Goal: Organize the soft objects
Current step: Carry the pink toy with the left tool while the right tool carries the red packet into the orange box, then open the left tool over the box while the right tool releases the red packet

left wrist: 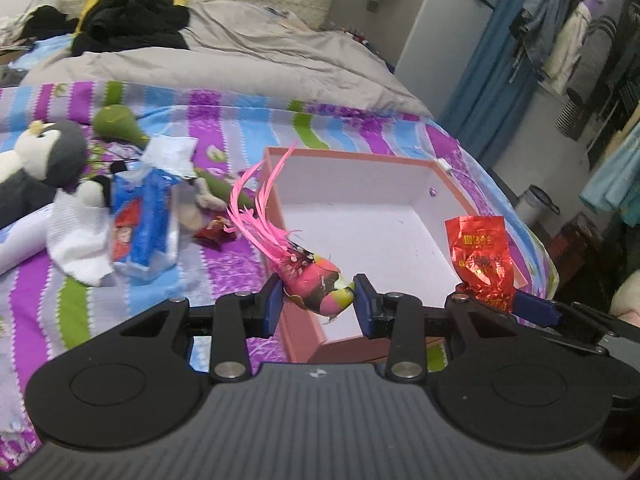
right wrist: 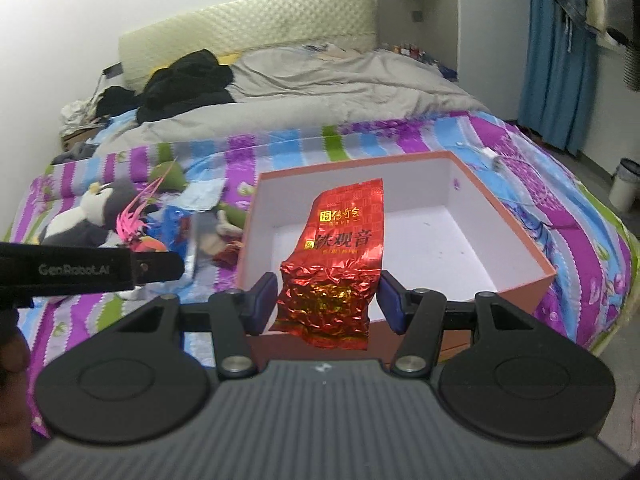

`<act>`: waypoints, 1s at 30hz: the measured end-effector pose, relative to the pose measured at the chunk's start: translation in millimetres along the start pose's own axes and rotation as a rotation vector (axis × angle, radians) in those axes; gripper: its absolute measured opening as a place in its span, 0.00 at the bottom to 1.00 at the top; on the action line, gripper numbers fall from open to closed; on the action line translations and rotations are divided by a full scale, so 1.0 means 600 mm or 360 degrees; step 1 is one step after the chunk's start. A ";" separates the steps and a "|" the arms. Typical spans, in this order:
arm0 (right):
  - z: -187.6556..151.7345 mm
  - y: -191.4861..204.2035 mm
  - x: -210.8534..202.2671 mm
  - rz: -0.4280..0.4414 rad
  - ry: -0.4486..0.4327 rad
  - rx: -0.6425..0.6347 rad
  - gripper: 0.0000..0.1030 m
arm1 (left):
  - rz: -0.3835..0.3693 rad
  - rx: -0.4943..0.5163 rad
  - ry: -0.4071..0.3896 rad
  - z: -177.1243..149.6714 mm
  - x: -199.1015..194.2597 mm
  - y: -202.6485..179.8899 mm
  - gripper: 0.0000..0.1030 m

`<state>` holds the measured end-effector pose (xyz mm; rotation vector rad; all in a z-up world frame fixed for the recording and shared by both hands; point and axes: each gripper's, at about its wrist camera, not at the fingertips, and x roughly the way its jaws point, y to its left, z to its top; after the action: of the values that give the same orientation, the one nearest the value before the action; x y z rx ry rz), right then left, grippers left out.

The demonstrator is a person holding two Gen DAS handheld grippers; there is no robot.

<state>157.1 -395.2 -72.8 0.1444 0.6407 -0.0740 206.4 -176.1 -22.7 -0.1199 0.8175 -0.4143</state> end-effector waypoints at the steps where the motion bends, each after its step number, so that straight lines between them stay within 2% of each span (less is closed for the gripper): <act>1: 0.002 -0.007 0.008 -0.0008 0.0007 0.0007 0.56 | -0.0006 0.0012 0.0012 0.004 0.012 -0.004 0.42; 15: 0.023 -0.116 0.145 -0.0060 0.0177 0.0132 0.56 | -0.0005 0.0095 0.0199 0.059 0.198 -0.052 0.42; 26: 0.019 -0.155 0.230 -0.0081 0.0292 0.0200 0.57 | -0.0012 0.0152 0.0334 0.069 0.308 -0.066 0.42; 28: 0.017 -0.156 0.236 -0.0076 0.0308 0.0202 0.57 | -0.0027 0.0151 0.0331 0.068 0.310 -0.065 0.52; 29: 0.016 -0.157 0.237 -0.0074 0.0314 0.0204 0.59 | -0.0030 0.0157 0.0333 0.068 0.311 -0.065 0.61; 30: 0.016 -0.158 0.238 -0.0078 0.0318 0.0206 0.63 | -0.0029 0.0162 0.0319 0.067 0.309 -0.065 0.64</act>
<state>266.1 -493.5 -161.3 0.2632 0.8394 -0.1498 336.6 -288.8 -111.5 0.0094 0.9910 -0.4899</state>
